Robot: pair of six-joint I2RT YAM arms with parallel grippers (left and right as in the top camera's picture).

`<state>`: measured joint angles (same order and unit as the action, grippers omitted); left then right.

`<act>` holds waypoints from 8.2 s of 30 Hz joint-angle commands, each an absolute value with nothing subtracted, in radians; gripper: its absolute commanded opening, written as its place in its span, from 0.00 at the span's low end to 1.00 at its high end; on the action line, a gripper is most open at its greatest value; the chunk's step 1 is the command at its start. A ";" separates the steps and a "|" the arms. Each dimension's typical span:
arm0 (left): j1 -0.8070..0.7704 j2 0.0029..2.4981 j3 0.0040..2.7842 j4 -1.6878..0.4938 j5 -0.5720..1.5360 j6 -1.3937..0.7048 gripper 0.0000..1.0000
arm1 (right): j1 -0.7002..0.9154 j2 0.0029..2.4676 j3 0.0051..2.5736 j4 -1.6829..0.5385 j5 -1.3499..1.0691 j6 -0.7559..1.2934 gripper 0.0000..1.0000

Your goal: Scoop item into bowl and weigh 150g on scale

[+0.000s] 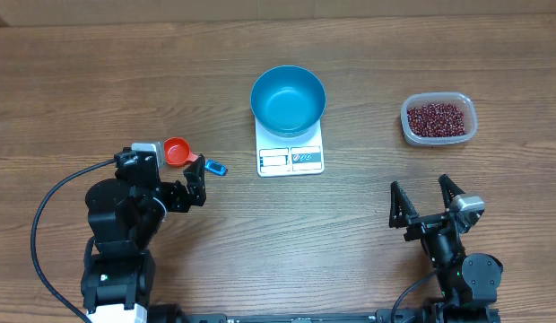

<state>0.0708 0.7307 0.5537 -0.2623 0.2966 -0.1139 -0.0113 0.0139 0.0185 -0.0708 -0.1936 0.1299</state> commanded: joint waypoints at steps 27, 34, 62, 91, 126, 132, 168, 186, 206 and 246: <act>0.065 0.731 0.580 -0.288 0.255 -0.195 0.97 | -0.006 0.003 0.008 -0.065 -0.184 0.126 1.00; 0.065 0.731 0.622 -0.346 0.197 -0.233 0.93 | -0.006 0.003 0.008 -0.065 -0.184 0.126 1.00; 0.065 0.813 0.806 -0.554 0.093 -0.375 0.93 | -0.006 0.003 0.008 -0.065 -0.184 0.126 1.00; 0.065 1.001 0.982 -0.709 0.026 -0.374 1.00 | -0.006 0.003 0.008 -0.065 -0.184 0.126 1.00; 0.065 1.100 1.039 -0.746 0.018 -0.503 1.00 | -0.006 0.003 0.008 -0.065 -0.184 0.126 1.00; 0.065 1.141 1.119 -0.787 0.016 -0.503 1.00 | -0.006 0.003 0.008 -0.065 -0.184 0.126 1.00; 0.065 1.242 1.128 -0.807 0.026 -0.539 1.00 | -0.006 0.003 0.008 -0.065 -0.184 0.126 1.00; 0.065 1.242 1.128 -0.805 0.026 -0.539 1.00 | -0.006 0.003 0.008 -0.065 -0.184 0.126 1.00; 0.065 1.242 1.128 -0.825 0.020 -0.609 1.00 | -0.006 0.003 0.008 -0.065 -0.184 0.126 1.00; 0.065 1.242 1.128 -0.864 -0.011 -0.609 1.00 | -0.006 0.003 0.008 -0.065 -0.184 0.126 1.00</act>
